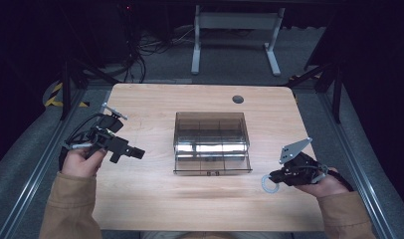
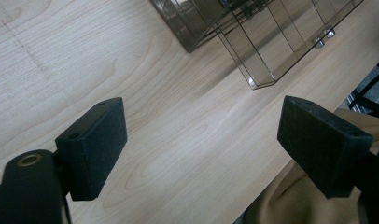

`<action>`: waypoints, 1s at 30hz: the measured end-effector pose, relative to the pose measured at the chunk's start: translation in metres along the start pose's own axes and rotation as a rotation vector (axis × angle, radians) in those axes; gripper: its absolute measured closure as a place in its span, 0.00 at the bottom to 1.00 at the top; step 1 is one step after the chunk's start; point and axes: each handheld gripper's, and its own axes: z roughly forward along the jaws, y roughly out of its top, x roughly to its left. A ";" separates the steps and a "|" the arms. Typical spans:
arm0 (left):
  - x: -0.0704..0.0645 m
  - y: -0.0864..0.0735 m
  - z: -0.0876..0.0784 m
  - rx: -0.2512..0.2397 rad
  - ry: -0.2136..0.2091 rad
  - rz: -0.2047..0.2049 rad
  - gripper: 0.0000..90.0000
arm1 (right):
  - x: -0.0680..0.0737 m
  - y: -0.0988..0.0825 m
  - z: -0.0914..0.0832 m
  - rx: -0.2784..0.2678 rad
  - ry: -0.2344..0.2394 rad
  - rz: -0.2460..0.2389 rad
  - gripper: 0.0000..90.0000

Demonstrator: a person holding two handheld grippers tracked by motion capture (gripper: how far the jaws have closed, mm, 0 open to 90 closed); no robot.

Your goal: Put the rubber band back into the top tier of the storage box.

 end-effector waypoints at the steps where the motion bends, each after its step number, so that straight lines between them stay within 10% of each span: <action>1: 0.000 0.000 0.000 0.000 0.000 0.000 0.18 | 0.000 0.000 -0.002 -0.014 -0.002 -0.007 0.91; 30: 0.000 -0.003 0.001 0.014 0.011 -0.016 0.18 | -0.009 0.021 -0.034 -0.077 -0.031 0.001 0.91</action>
